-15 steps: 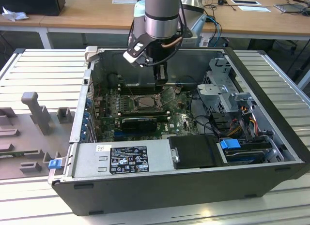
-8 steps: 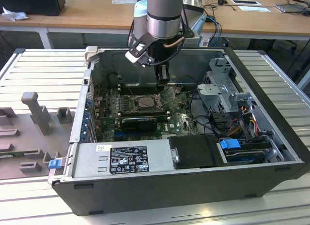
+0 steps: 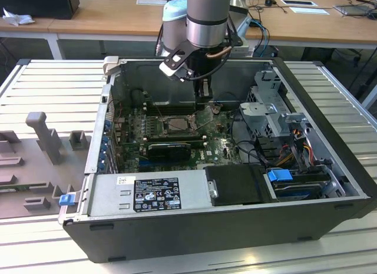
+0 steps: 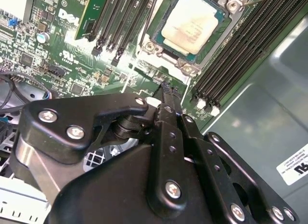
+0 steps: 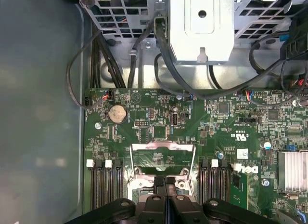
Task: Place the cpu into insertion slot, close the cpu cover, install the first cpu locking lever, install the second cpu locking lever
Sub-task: 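Close the cpu cover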
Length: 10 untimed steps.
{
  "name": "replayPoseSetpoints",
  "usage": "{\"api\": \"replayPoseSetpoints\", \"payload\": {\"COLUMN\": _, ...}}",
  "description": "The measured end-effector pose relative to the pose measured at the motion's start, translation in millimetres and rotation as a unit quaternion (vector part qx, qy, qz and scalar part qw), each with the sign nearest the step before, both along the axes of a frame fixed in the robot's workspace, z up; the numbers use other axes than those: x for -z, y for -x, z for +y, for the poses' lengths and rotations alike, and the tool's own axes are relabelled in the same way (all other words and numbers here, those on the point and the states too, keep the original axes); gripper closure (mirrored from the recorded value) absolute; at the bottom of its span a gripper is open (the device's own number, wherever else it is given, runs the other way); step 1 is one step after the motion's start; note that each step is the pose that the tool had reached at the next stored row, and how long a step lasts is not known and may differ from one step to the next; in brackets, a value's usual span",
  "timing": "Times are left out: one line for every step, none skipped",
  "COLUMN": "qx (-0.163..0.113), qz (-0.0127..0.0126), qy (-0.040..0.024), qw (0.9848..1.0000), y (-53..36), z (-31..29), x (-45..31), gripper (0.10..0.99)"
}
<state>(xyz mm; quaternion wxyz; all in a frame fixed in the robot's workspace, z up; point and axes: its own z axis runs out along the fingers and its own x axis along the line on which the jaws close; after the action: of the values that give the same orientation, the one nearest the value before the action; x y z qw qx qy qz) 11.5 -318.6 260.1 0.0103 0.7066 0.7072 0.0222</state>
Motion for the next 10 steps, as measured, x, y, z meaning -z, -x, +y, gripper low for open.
{"api": "replayPoseSetpoints", "payload": {"qx": 0.0, "qz": 0.0001, "qy": 0.0, "qw": 1.0, "y": -1.0, "z": 0.0, "x": 0.0, "gripper": 0.98}}
{"api": "replayPoseSetpoints", "payload": {"qx": 0.0, "qz": 0.0003, "qy": 0.0, "qw": 1.0, "y": -2.1, "z": 0.0, "x": 0.0, "gripper": 0.98}}
{"api": "replayPoseSetpoints", "payload": {"qx": 0.0, "qz": 0.0004, "qy": 0.0, "qw": 1.0, "y": -2.5, "z": 0.0, "x": 0.0, "gripper": 0.98}}
{"api": "replayPoseSetpoints", "payload": {"qx": 0.0, "qz": 0.0005, "qy": 0.0, "qw": 1.0, "y": -3.0, "z": 0.0, "x": 0.0, "gripper": 0.98}}
{"api": "replayPoseSetpoints", "payload": {"qx": 0.0, "qz": 0.0006, "qy": 0.0, "qw": 1.0, "y": -3.7, "z": 0.0, "x": 0.0, "gripper": 0.98}}
{"api": "replayPoseSetpoints", "payload": {"qx": 0.0, "qz": 0.0007, "qy": 0.0, "qw": 1.0, "y": -4.3, "z": 0.0, "x": 0.0, "gripper": 0.98}}
{"api": "replayPoseSetpoints", "payload": {"qx": 0.0, "qz": 0.0008, "qy": 0.0, "qw": 1.0, "y": -4.9, "z": 0.0, "x": 0.0, "gripper": 0.98}}
{"api": "replayPoseSetpoints", "payload": {"qx": 0.0, "qz": 0.0008, "qy": -0.0001, "qw": 1.0, "y": -5.6, "z": 0.0, "x": 0.1, "gripper": 0.98}}
{"api": "replayPoseSetpoints", "payload": {"qx": 0.0, "qz": 0.001, "qy": 0.0, "qw": 1.0, "y": -6.2, "z": 0.0, "x": 0.0, "gripper": 0.98}}
{"api": "replayPoseSetpoints", "payload": {"qx": 0.0, "qz": 0.0012, "qy": 0.0, "qw": 1.0, "y": -7.7, "z": 0.0, "x": 0.0, "gripper": 0.98}}
